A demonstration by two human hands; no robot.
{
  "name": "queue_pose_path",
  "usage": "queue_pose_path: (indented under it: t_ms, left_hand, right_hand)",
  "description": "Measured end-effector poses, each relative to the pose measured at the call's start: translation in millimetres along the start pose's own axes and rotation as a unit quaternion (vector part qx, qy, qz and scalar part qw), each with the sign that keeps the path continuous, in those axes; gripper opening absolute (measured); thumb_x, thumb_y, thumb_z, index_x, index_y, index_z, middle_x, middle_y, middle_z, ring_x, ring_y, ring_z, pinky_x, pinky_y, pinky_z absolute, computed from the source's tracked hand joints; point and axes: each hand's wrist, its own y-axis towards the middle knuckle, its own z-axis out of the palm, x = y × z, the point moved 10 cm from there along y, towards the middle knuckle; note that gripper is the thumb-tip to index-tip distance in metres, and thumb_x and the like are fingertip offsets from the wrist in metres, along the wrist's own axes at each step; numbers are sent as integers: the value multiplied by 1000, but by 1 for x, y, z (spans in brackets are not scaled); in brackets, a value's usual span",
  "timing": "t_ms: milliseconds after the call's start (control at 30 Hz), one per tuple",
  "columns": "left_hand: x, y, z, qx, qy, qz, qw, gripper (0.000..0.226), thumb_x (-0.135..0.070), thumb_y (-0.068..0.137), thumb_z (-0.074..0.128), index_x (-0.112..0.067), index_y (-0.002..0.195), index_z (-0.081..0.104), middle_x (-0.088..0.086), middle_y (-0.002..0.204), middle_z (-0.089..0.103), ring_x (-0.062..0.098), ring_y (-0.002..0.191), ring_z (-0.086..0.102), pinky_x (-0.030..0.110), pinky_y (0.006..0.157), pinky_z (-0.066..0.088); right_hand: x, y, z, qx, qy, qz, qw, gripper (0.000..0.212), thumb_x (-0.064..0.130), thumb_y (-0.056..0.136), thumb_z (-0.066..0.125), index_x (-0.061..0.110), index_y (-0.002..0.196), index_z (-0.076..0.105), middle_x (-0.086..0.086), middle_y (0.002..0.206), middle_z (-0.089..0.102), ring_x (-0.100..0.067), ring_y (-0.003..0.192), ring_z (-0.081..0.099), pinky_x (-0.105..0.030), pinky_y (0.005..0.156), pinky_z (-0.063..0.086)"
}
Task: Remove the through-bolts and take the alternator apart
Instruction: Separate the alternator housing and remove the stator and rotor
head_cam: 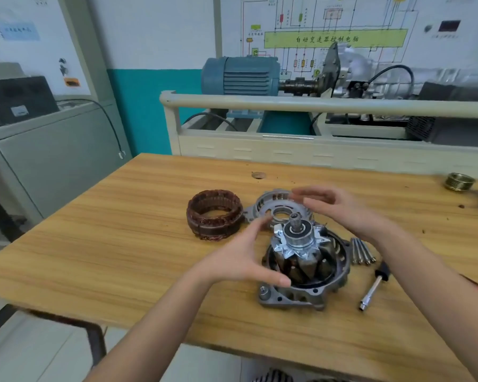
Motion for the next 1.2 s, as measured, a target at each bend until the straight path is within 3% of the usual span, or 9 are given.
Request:
queue_pose_path:
  t_ms: [100,167,233,333,400,500,700,1033,1200]
  left_hand:
    - [2,3,34,21,-60,9,998,135,-38,54,91,-39,147,-6,-29,141,27,-20,122,34,6,102,30]
    - [6,6,46,0,-81,4,997,143,-28,55,92,-36,145,-19,-27,142,25,-13,126,33,2,97,27]
    - [6,6,50,-31,-94,4,995,145,-21,54,93,-30,146,-19,-26,139,27,-2,132,32,5,101,26]
    - [4,6,51,-54,-96,23,994,146,-25,46,95,-31,148,-9,-23,140,32,-9,129,34,9,107,27]
    - [2,6,51,-53,-91,35,994,148,-30,41,96,-37,147,-9,-26,139,31,-18,126,31,1,101,26]
    - [1,6,46,-84,-94,41,991,144,-30,37,96,-37,146,2,-25,139,36,-18,125,34,-1,96,27]
    - [-2,4,36,-133,-91,53,985,135,-34,31,95,-32,142,20,-18,138,45,-1,131,40,25,111,31]
    - [-28,6,11,-116,15,80,990,143,-43,30,94,-29,148,15,-22,145,36,-5,136,30,20,114,22]
    - [-14,6,20,-96,33,70,992,133,-35,33,97,-52,134,13,-32,139,34,-14,131,29,7,108,21]
  right_hand:
    - [-22,-38,8,12,11,8,1000,102,72,50,74,33,138,39,19,133,49,-2,125,47,-27,105,39]
    - [-32,-54,17,28,12,10,999,129,75,32,79,37,142,25,26,127,41,15,113,44,-14,95,42]
    - [-39,-61,17,15,28,7,999,136,72,25,83,39,141,21,29,124,38,19,111,43,-8,91,41]
    - [-45,-64,17,19,16,-4,1000,134,65,26,88,43,140,23,30,130,38,14,119,42,-10,98,37]
    - [-50,-67,21,20,21,-7,1000,132,57,27,92,44,140,25,29,132,42,12,119,46,-16,102,38]
    - [-60,-72,19,-37,41,-16,998,135,55,23,93,31,142,34,19,133,51,3,121,51,-29,108,39]
    - [-63,-78,15,-117,76,-38,990,128,54,25,94,22,139,45,8,130,59,-8,123,53,-43,108,41]
    - [-56,-70,17,-140,94,-70,983,117,53,28,93,33,132,44,22,127,58,-1,120,54,-20,99,44]
    - [-64,-70,25,-115,81,-55,988,117,41,26,93,36,131,41,16,126,59,4,119,53,-9,97,39]
